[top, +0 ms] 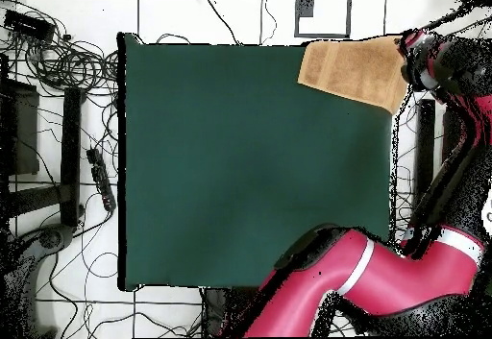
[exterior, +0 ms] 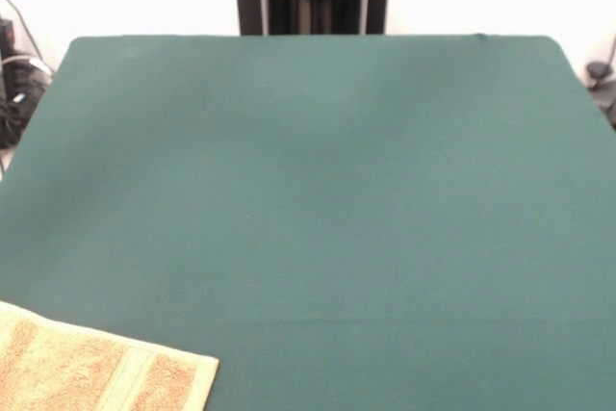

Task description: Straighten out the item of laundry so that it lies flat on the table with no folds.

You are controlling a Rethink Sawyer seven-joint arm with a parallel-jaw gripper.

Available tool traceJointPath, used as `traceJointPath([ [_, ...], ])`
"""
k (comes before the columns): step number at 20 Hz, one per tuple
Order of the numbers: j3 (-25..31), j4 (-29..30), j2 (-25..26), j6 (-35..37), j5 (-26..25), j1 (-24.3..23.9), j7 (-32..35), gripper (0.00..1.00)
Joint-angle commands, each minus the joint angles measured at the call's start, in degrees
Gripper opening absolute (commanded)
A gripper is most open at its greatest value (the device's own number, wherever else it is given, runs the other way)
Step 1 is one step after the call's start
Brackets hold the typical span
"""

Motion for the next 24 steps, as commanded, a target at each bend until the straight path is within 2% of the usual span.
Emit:
traceJointPath([
  [1,3.31,6.21,1.39,3.49,0.63,2.12,7.37,1.00],
  [9,4.80,8.12,0.79,-0.67,-2.27,2.48,1.98,1.00],
  [16,7.15,11.00,-0.04,-4.89,-2.78,2.66,1.75,1.00],
  [22,9.46,9.72,1.32,1.41,-0.14,1.76,-1.13,1.00],
  [24,11.52,10.80,1.26,0.10,0.60,1.62,-0.45,1.00],
])
